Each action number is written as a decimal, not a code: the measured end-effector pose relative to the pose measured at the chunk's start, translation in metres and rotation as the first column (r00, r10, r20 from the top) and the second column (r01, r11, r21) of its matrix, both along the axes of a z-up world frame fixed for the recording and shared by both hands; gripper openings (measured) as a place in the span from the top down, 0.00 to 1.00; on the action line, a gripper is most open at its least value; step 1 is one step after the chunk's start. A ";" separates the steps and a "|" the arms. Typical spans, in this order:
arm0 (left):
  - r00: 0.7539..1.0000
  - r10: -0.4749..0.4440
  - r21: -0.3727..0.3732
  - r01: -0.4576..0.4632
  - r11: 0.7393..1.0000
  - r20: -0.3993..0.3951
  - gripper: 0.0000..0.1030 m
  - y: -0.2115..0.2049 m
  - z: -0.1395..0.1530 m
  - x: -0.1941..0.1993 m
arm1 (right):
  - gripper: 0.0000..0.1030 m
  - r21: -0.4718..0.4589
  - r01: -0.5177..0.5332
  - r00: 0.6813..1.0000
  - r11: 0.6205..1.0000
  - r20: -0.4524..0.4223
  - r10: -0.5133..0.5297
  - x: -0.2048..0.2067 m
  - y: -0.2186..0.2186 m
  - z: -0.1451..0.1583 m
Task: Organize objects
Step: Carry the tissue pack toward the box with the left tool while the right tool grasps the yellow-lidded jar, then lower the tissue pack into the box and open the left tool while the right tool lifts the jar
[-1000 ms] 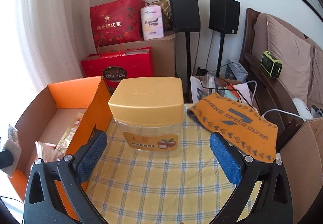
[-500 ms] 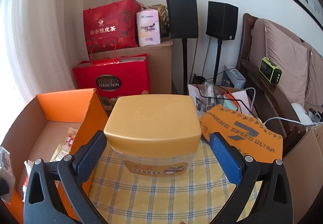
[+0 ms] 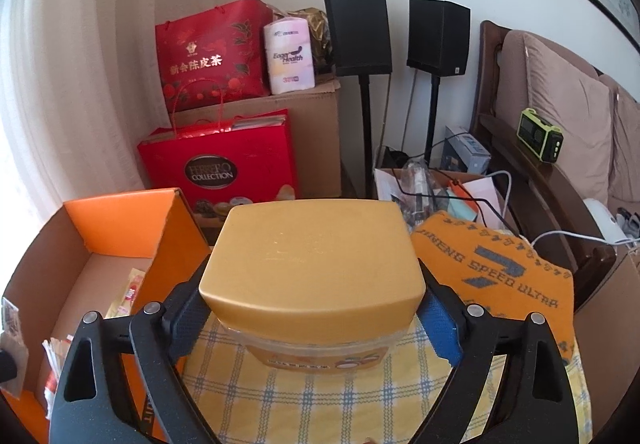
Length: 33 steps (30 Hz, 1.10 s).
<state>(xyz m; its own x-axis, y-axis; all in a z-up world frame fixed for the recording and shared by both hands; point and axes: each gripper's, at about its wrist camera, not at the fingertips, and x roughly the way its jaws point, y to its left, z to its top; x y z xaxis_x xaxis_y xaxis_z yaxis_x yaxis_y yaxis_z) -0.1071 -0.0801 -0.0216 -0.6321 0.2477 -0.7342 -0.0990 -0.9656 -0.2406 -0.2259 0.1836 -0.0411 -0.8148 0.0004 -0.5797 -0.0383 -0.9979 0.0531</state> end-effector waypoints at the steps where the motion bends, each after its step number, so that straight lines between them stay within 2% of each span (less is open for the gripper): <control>1: 1.000 0.003 -0.001 -0.003 1.000 -0.001 0.30 -0.003 0.000 -0.001 | 0.11 0.000 0.004 1.000 1.000 0.003 -0.004 -0.001 0.001 0.000; 5: 1.000 0.023 -0.008 -0.023 1.000 -0.003 0.30 -0.016 0.003 -0.003 | 0.11 -0.026 0.011 1.000 1.000 0.017 -0.011 -0.001 0.009 0.005; 11: 0.998 0.065 -0.020 -0.065 0.998 0.005 0.30 -0.041 0.006 -0.009 | 0.12 -0.025 0.000 1.000 1.000 0.001 0.000 0.006 0.018 0.028; 16: 0.998 0.042 0.001 -0.043 0.999 0.051 0.30 -0.050 0.001 -0.010 | 0.12 -0.011 -0.028 1.000 1.000 -0.005 0.028 0.014 0.019 0.051; 23: 0.993 -0.042 0.024 0.040 0.999 0.111 0.30 -0.027 -0.012 -0.002 | 0.12 -0.019 -0.092 0.996 0.996 -0.001 0.092 0.028 0.006 0.080; 33: 0.984 -0.097 -0.023 0.101 0.995 0.149 0.29 0.017 -0.033 -0.004 | 0.12 -0.064 -0.245 0.969 0.968 0.014 0.246 0.042 -0.036 0.114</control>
